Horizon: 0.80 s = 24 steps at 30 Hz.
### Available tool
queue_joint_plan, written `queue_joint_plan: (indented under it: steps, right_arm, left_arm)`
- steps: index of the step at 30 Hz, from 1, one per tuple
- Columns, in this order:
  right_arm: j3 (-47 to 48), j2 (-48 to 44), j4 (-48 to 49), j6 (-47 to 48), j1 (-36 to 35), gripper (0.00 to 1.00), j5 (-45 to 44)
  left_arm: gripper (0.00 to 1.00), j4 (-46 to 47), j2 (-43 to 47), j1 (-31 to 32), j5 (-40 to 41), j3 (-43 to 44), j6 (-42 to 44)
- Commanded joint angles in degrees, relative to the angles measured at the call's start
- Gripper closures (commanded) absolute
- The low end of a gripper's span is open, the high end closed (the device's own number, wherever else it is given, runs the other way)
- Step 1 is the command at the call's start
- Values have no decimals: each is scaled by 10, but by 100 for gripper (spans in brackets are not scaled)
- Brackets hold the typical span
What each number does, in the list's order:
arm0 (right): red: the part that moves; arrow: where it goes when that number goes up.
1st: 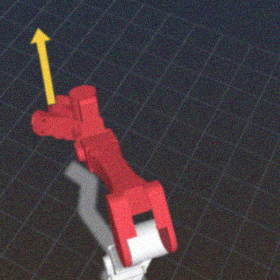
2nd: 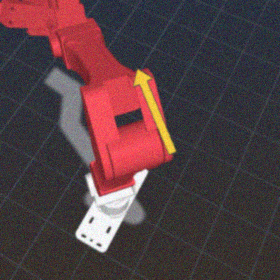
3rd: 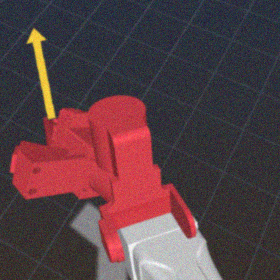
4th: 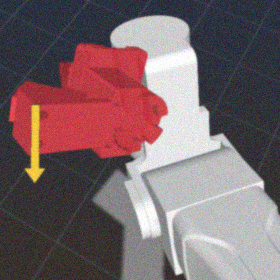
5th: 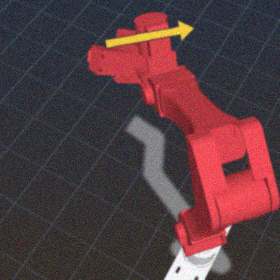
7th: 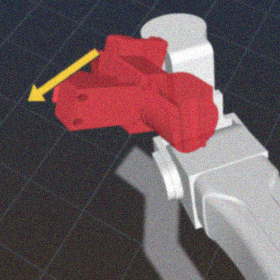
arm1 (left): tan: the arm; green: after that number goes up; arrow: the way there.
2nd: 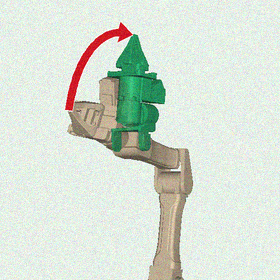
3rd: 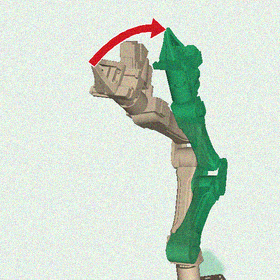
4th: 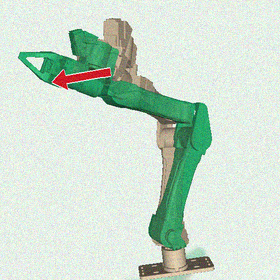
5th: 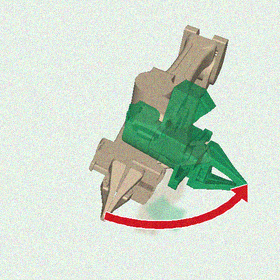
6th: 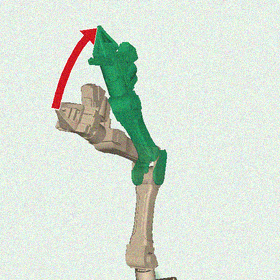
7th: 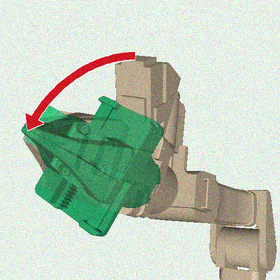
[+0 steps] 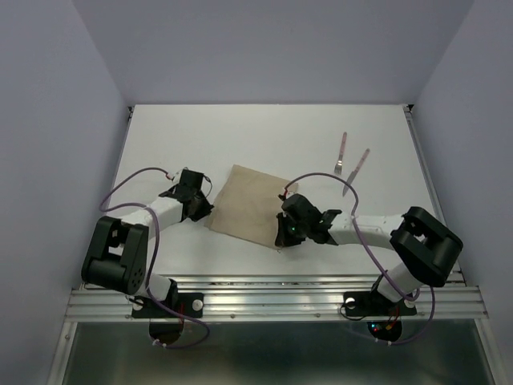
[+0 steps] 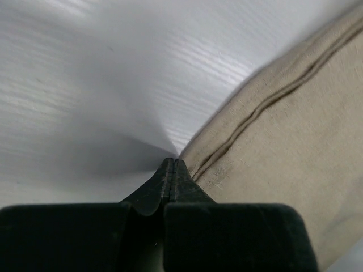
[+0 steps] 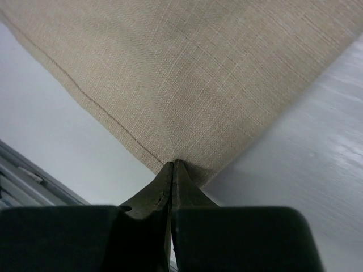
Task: Fold the napkin into a case and place the utensils inside
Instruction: Rotate the lower triangle-folded napkin at the center of the board, then pick up the lower triangle-folded napkin from the center of the board.
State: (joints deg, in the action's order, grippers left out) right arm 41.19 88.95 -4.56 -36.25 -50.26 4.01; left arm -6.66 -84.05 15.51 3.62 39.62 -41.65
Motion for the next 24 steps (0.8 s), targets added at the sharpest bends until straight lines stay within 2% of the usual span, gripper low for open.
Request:
queue_joint_plan:
  steps: [1,6,10,14,15,19,24]
  right_arm:
    - [-8,-18,-77,45,18,99,-101]
    - [10,-39,-105,83,60,99,-142]
    - [28,-59,-114,114,97,99,-159]
    - [54,-75,-114,109,110,96,-166]
    - [60,-77,-114,106,110,95,-168]
    - [91,-73,-100,85,110,88,-147]
    - [115,-61,-83,65,110,88,-127]
  left_arm:
    - [100,-41,39,50,-33,-45,-23]
    - [100,-39,64,142,-55,-57,-81]
    - [100,-38,79,181,-68,-52,-100]
    - [100,-84,112,181,-42,-25,-97]
    - [100,-96,117,180,-10,-15,-92]
    - [100,-141,130,164,12,36,-51]
    - [100,-129,113,92,18,97,-2]
